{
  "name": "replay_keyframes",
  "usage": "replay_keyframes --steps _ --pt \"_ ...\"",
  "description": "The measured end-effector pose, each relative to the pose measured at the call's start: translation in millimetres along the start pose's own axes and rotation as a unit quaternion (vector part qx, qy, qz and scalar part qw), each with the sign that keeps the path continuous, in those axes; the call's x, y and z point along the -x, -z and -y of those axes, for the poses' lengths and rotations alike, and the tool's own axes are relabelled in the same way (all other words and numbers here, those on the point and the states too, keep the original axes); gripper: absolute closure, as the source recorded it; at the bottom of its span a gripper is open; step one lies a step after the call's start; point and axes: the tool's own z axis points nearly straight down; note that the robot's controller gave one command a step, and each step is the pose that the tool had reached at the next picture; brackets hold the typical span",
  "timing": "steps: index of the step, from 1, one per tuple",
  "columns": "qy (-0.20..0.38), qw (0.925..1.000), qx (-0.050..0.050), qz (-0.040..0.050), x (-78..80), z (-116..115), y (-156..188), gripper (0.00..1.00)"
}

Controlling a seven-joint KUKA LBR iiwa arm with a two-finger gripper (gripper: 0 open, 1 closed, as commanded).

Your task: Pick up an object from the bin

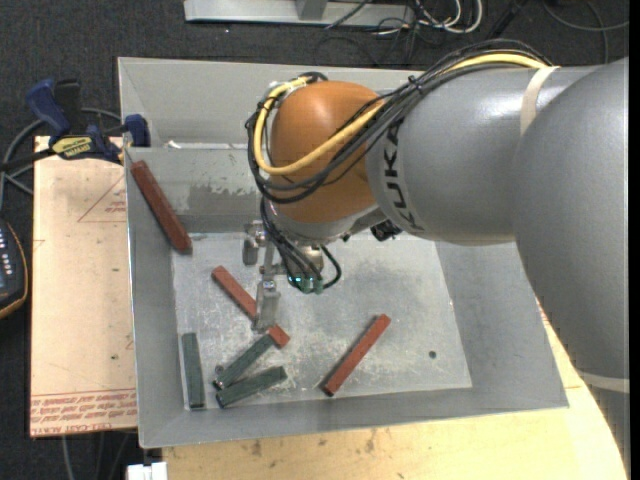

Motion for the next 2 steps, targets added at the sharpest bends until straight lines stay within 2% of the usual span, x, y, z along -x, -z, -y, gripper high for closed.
replay_keyframes --steps 1,2 --pt "-0.115 0.9933 0.001 0.0018 11.3 12.1 -101.2 0.0" --pt "-0.116 0.9933 0.002 0.0045 12.7 11.6 -99.5 0.0"
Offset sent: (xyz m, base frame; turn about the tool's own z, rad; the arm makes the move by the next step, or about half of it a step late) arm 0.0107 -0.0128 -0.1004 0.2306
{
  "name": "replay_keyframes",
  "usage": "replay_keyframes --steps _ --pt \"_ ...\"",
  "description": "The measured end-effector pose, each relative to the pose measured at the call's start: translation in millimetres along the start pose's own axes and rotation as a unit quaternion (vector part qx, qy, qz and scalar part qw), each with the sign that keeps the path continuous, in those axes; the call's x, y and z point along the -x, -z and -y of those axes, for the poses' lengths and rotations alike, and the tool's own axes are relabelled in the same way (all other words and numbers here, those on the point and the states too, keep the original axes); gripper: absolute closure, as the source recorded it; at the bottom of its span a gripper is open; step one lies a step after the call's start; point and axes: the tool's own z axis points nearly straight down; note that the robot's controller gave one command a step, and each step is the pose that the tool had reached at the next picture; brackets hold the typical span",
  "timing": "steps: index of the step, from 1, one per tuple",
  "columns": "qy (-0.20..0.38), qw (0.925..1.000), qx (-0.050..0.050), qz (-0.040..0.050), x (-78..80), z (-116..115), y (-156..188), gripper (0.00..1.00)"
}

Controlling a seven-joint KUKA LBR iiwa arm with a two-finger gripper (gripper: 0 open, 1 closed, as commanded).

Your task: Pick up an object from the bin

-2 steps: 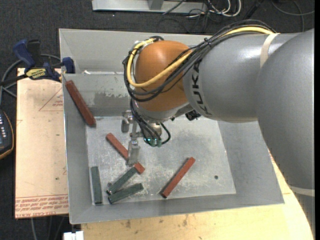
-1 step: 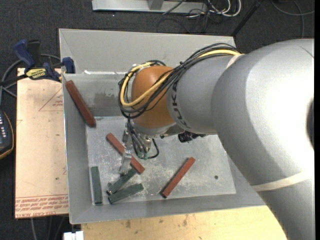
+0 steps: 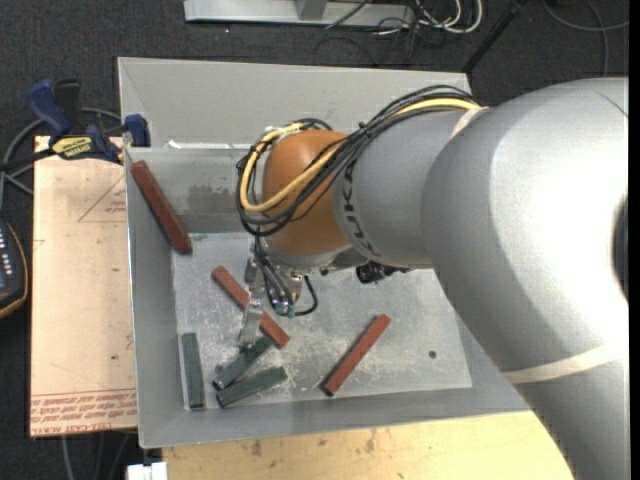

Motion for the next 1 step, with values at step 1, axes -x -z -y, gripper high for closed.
replay_keyframes --steps 1 --pt "0.0 1.0 0.0 0.0 0.9 -0.4 0.7 0.0"
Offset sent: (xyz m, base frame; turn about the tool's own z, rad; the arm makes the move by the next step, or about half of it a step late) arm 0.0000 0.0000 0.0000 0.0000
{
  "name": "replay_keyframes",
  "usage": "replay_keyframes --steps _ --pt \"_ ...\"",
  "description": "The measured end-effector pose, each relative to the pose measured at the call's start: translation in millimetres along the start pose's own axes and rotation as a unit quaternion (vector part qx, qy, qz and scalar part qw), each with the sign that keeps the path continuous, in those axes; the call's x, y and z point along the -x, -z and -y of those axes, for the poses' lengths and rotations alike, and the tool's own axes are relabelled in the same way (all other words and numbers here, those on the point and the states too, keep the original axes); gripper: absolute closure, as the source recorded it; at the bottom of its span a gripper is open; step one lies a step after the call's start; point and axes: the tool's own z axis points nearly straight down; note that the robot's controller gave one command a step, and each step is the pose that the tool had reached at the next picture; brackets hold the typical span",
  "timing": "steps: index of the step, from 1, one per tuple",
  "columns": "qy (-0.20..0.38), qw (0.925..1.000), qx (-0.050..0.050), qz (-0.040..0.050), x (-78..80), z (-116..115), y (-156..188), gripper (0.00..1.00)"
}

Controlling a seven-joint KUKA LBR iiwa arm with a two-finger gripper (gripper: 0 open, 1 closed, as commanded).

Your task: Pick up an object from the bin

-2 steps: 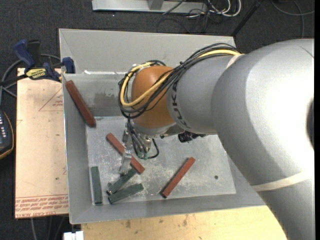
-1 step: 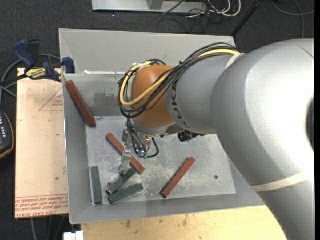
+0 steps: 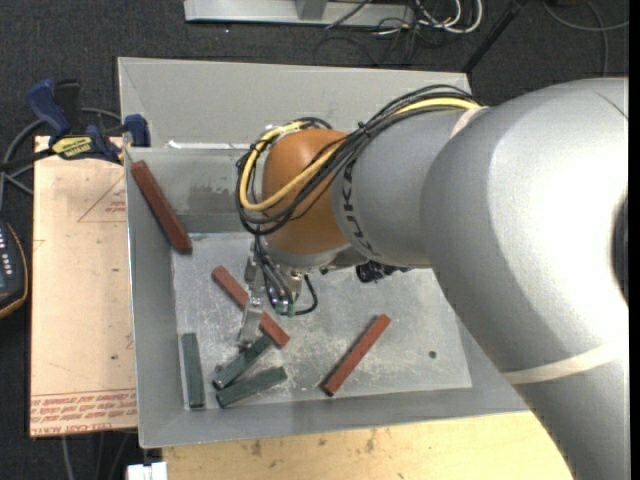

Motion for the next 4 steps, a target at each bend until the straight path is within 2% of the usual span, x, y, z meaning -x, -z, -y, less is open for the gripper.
replay_keyframes --steps 2,3,4 --pt "-0.001 1.0 0.0 -0.0005 1.3 0 1 0.0" --pt "-0.001 1.0 0.0 -0.0009 1.3 -1 1 1.0" --pt "-0.001 1.0 0.0 0.0009 2.6 -1 39 1.0"
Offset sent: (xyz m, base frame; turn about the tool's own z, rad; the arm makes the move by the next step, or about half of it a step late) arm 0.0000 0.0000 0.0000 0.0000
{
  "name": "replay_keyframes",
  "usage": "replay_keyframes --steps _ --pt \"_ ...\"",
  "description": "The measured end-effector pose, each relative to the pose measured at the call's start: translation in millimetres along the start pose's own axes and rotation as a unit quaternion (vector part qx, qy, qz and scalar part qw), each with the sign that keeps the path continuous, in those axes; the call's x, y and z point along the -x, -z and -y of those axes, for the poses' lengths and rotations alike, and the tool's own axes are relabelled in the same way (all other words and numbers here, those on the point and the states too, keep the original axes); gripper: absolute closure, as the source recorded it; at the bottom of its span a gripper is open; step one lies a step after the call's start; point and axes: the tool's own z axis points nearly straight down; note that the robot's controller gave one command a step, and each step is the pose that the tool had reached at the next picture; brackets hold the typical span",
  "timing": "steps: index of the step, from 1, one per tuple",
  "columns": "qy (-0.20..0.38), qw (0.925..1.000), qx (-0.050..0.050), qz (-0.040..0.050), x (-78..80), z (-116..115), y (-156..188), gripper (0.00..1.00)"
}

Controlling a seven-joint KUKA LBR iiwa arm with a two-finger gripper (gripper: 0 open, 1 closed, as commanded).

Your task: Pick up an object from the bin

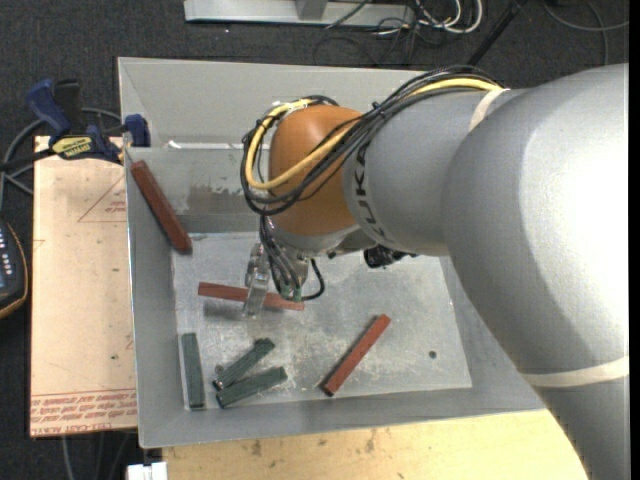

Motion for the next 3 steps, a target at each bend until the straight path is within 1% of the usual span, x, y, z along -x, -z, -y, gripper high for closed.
replay_keyframes --steps 1,3 --pt "0.0 1.0 -0.001 -0.0008 0.9 0 11 1.0" --pt "-0.001 1.0 0.0 0.0003 3.7 -1 69 1.0"
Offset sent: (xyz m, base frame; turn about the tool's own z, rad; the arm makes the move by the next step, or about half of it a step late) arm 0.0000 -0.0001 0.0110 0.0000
